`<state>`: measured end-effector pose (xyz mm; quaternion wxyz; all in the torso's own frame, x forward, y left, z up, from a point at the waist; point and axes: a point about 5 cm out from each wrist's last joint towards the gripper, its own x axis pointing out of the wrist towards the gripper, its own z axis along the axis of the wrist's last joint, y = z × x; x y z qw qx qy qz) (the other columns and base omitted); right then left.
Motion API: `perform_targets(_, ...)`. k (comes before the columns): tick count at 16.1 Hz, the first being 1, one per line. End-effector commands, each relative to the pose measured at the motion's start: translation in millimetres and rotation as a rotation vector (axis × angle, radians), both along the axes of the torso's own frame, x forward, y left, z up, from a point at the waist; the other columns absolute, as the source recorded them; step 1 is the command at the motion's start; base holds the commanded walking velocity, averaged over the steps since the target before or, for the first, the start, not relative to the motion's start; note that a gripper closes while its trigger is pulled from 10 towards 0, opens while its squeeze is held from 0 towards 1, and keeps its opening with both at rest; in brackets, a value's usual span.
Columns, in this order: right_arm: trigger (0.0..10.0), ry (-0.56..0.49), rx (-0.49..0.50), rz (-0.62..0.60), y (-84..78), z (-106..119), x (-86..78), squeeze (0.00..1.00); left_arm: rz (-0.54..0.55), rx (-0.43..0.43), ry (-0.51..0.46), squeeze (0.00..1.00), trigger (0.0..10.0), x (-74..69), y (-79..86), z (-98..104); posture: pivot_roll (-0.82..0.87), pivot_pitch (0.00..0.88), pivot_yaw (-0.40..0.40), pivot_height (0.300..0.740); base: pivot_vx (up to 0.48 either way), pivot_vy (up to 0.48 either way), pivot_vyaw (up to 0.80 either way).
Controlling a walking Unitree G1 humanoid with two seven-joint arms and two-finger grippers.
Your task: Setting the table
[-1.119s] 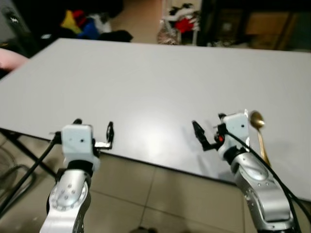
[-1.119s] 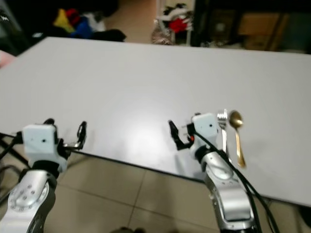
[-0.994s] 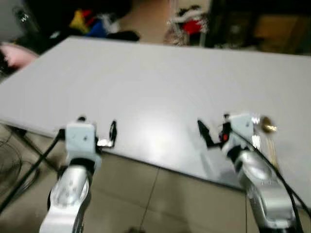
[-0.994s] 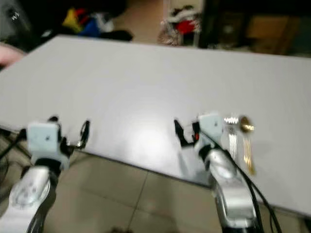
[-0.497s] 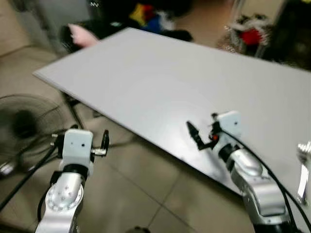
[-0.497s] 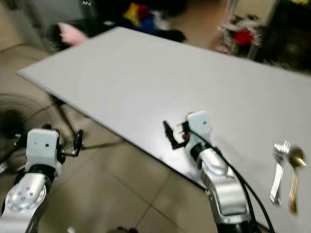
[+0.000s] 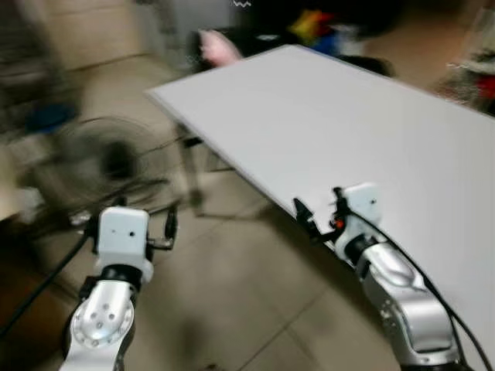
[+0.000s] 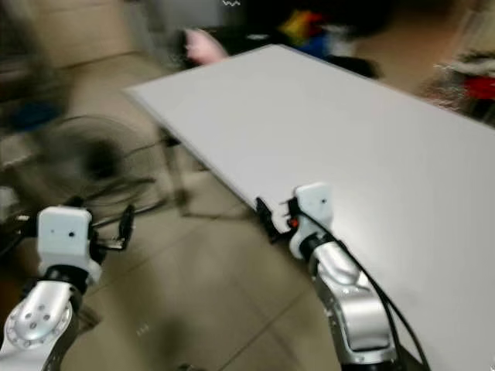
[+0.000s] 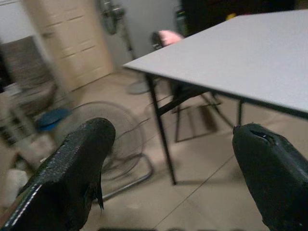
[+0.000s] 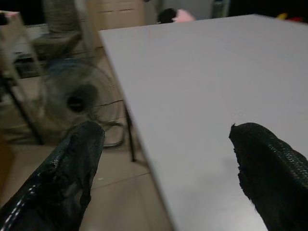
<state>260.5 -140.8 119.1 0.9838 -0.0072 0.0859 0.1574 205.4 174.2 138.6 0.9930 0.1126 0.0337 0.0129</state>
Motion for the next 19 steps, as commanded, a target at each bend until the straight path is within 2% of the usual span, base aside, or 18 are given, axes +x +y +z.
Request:
perform_targets(1,10.0,0.011,0.016,-0.004,0.1,0.3,-0.4,1.0,0.0,0.003,-0.003,0.19,10.0,-1.2,1.7,3.5,-0.05,0.021,0.047,0.74,0.0,0.0,0.8)
perform_targets(8,10.0,0.017,0.026,-0.013,3.4,0.2,1.4,1.0,0.016,-0.005,0.012,0.19,10.0,-5.0,3.2,3.7,-0.05,0.028,0.032,0.74,0.0,0.296,0.8)
perform_targets(11,10.0,0.015,0.041,0.005,9.0,1.7,3.6,1.0,0.029,-0.012,0.006,0.2,10.0,-5.4,3.7,5.8,-0.03,0.024,0.021,0.74,0.0,0.316,0.0)
perform_targets(16,10.0,0.012,0.051,0.092,23.2,3.9,6.1,1.0,0.057,-0.046,-0.03,0.24,10.0,-4.0,7.9,13.1,-0.02,0.021,0.014,0.74,0.0,0.0,0.0)
perform_targets(19,10.0,0.003,0.059,0.102,27.0,6.1,9.7,1.0,0.065,-0.05,-0.045,0.24,10.0,-3.9,10.8,16.6,-0.01,0.018,0.011,0.74,0.311,0.0,0.72)
